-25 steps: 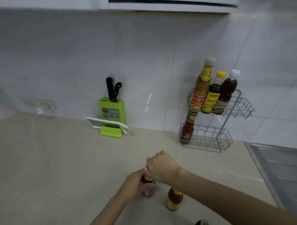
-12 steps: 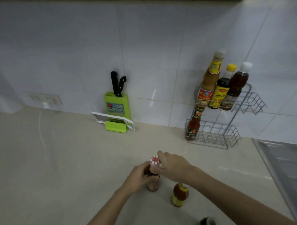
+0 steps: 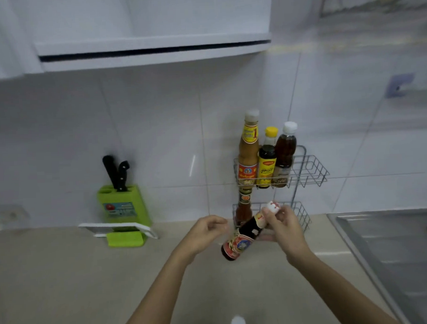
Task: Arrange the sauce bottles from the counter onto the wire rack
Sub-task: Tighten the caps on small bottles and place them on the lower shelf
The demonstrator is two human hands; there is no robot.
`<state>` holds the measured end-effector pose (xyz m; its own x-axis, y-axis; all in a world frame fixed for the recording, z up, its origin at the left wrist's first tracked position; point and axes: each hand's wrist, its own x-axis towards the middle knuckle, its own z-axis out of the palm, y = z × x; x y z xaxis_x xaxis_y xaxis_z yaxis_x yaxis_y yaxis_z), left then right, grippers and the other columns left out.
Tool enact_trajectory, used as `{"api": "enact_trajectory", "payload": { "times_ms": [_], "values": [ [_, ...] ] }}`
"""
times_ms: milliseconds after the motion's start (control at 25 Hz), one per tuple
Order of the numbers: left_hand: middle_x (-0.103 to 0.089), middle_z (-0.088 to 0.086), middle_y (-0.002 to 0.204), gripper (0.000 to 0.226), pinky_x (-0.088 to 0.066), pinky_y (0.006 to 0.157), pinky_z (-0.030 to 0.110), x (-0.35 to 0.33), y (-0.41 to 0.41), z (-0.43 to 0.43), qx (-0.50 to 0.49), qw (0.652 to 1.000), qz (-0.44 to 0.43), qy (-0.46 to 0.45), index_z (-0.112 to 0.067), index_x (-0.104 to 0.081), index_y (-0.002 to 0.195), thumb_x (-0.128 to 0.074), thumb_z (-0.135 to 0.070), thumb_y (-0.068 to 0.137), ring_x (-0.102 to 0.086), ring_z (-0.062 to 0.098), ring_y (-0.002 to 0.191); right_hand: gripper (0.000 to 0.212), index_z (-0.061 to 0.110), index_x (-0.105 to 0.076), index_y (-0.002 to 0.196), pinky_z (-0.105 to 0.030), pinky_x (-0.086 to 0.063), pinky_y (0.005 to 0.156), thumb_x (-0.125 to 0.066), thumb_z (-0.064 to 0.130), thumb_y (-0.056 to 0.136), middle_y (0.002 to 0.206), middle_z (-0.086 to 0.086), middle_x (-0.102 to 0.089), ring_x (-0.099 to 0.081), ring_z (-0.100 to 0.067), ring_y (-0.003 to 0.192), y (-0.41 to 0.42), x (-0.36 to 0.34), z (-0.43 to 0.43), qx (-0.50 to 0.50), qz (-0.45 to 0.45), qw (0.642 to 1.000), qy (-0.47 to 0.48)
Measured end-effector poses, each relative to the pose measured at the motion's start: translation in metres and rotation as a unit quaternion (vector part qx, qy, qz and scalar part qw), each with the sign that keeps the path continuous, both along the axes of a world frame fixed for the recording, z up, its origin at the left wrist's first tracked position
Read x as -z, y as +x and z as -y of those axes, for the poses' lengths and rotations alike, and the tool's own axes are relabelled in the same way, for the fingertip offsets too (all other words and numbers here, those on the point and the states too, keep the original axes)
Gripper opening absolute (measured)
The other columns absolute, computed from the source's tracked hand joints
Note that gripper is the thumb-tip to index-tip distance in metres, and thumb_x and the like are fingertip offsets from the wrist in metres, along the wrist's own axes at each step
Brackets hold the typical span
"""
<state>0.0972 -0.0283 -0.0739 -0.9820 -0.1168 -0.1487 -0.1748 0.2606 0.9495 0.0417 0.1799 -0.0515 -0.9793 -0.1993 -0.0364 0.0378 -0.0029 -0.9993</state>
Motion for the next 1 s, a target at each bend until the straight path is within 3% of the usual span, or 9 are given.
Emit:
{"api": "enact_trajectory", "payload": {
  "times_ms": [80, 200, 400, 480, 560, 680, 800, 880, 1000],
  "values": [
    [-0.071, 0.015, 0.109, 0.018, -0.050, 0.088, 0.026, 0.021, -0.015, 0.000, -0.085, 0.995, 0.025, 0.045, -0.006, -0.066, 0.103, -0.061, -0.018, 0.091, -0.065, 0.020, 0.099, 0.021, 0.006, -0.049, 0.096, -0.042, -0.061, 0.058, -0.060, 0.023, 0.091, 0.100, -0.017, -0.063, -0.067, -0.031, 0.087, -0.024, 0.019, -0.027, 0.112, 0.072, 0.990, -0.049],
    [-0.070, 0.021, 0.107, 0.020, -0.052, 0.080, 0.023, 0.052, -0.036, -0.005, -0.132, 0.985, 0.060, 0.089, 0.001, -0.065, 0.103, -0.055, -0.013, 0.094, -0.067, 0.026, 0.097, 0.038, -0.007, -0.049, 0.108, -0.035, -0.061, 0.051, -0.060, 0.025, 0.092, 0.106, -0.025, -0.061, -0.065, -0.037, 0.089, -0.059, 0.041, -0.057, 0.209, 0.135, 0.962, -0.109],
    [-0.066, 0.022, 0.094, 0.025, -0.051, 0.075, 0.029, 0.091, -0.070, -0.014, -0.183, 0.975, 0.068, 0.103, 0.004, -0.063, 0.095, -0.040, -0.006, 0.098, -0.062, 0.023, 0.080, 0.034, -0.009, -0.051, 0.105, -0.032, -0.061, 0.053, -0.054, 0.023, 0.095, 0.102, -0.028, -0.060, -0.063, -0.045, 0.103, -0.105, 0.061, -0.067, 0.270, 0.117, 0.941, -0.164],
    [-0.068, 0.018, 0.100, 0.025, -0.052, 0.084, 0.035, 0.109, -0.086, -0.020, -0.188, 0.974, 0.074, 0.104, -0.005, -0.064, 0.094, -0.041, -0.014, 0.099, -0.064, 0.024, 0.086, 0.032, -0.006, -0.049, 0.104, -0.035, -0.062, 0.060, -0.057, 0.024, 0.094, 0.107, -0.029, -0.059, -0.064, -0.041, 0.103, -0.121, 0.066, -0.063, 0.265, 0.098, 0.946, -0.157],
    [-0.068, 0.010, 0.115, 0.030, -0.048, 0.101, 0.043, 0.124, -0.098, -0.028, -0.171, 0.977, 0.089, 0.093, -0.015, -0.063, 0.107, -0.043, -0.035, 0.098, -0.064, 0.023, 0.104, 0.023, 0.006, -0.047, 0.092, -0.038, -0.060, 0.065, -0.061, 0.024, 0.091, 0.112, -0.025, -0.057, -0.063, -0.036, 0.102, -0.131, 0.068, -0.052, 0.249, 0.090, 0.956, -0.127],
    [-0.055, -0.002, 0.138, 0.059, -0.032, 0.116, 0.046, 0.134, -0.109, -0.036, -0.159, 0.976, 0.112, 0.102, -0.021, -0.050, 0.134, -0.037, -0.060, 0.092, -0.050, 0.021, 0.129, 0.017, 0.013, -0.050, 0.088, -0.029, -0.059, 0.060, -0.064, 0.023, 0.089, 0.107, -0.017, -0.060, -0.064, -0.030, 0.099, -0.136, 0.074, -0.033, 0.180, 0.040, 0.983, -0.018],
    [-0.050, -0.008, 0.144, 0.081, -0.027, 0.119, 0.044, 0.138, -0.116, -0.038, -0.150, 0.976, 0.102, 0.124, -0.028, -0.047, 0.138, -0.035, -0.080, 0.077, -0.044, 0.016, 0.134, 0.017, 0.011, -0.053, 0.094, -0.022, -0.059, 0.057, -0.066, 0.020, 0.087, 0.093, -0.001, -0.064, -0.068, -0.023, 0.092, -0.139, 0.074, -0.017, 0.097, -0.041, 0.992, 0.069],
    [-0.047, -0.010, 0.146, 0.095, -0.026, 0.120, 0.045, 0.145, -0.117, -0.039, -0.148, 0.975, 0.107, 0.129, -0.034, -0.045, 0.138, -0.034, -0.092, 0.063, -0.042, 0.014, 0.137, 0.020, 0.019, -0.057, 0.100, -0.021, -0.057, 0.061, -0.068, 0.025, 0.086, 0.089, 0.011, -0.065, -0.067, -0.011, 0.085, -0.144, 0.074, -0.007, 0.049, -0.095, 0.982, 0.155],
    [-0.049, -0.010, 0.145, 0.092, -0.028, 0.119, 0.046, 0.140, -0.115, -0.046, -0.146, 0.973, 0.104, 0.144, -0.036, -0.044, 0.138, -0.032, -0.091, 0.066, -0.042, 0.013, 0.136, 0.022, 0.019, -0.062, 0.105, -0.027, -0.056, 0.071, -0.066, 0.030, 0.086, 0.094, 0.005, -0.070, -0.065, -0.010, 0.087, -0.149, 0.079, 0.007, -0.031, -0.147, 0.955, 0.256]
  ]
}}
